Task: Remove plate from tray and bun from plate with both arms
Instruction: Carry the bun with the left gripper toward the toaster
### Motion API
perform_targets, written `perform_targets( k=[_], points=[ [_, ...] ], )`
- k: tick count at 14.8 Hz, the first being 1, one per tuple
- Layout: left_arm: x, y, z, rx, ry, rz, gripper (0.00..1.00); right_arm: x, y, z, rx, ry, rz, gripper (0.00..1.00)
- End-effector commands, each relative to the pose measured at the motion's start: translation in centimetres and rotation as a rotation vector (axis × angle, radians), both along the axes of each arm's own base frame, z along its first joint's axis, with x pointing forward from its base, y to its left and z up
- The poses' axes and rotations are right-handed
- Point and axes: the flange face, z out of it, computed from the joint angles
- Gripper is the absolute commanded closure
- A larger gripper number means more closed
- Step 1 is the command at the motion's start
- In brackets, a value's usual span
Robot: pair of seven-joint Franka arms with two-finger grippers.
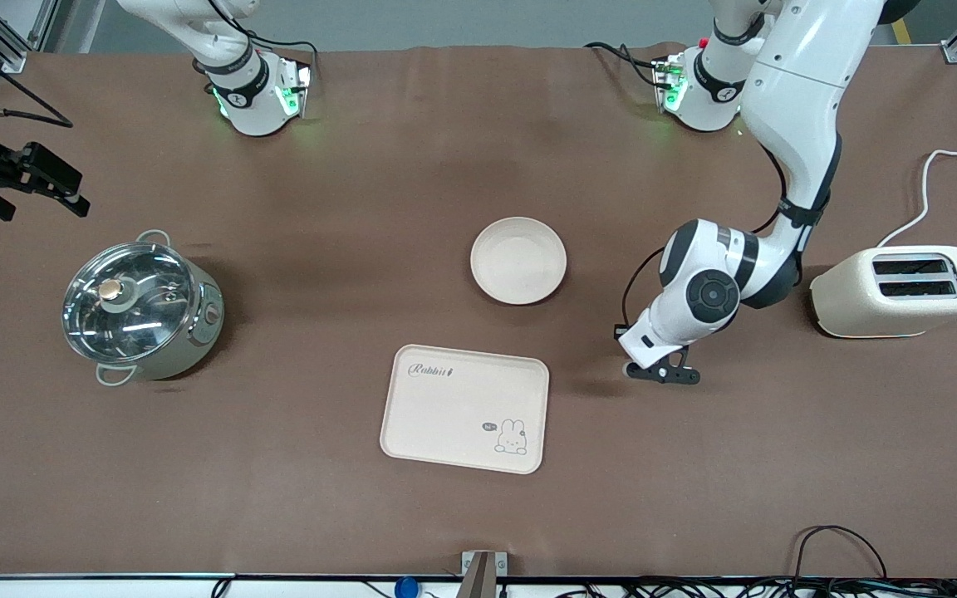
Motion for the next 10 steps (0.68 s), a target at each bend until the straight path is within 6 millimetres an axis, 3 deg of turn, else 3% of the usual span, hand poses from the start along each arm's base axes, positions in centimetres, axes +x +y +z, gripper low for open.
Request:
perform_targets(
  k=[1,3,7,10],
  points=[
    [0.7,0.0,0.6,-0.001,-0.015,0.012,0.2,0.0,0.0,0.2,-0.013,0.005,-0.015,0.0],
    [0.9,0.7,0.9,0.0,-0.015,0.021,0.0,0.0,0.0,0.2,-0.013,0.004,-0.016,0.0],
    [2.5,2.9,6.2,-0.001,-0.033,0.094,0.0,0.0,0.0,0.2,-0.013,0.004,-0.016,0.0],
    [3.6,6.5,13.0,0.016,-0.024,0.179,0.0,0.0,0.1,0.2,-0.013,0.0,-0.013,0.0]
  ],
)
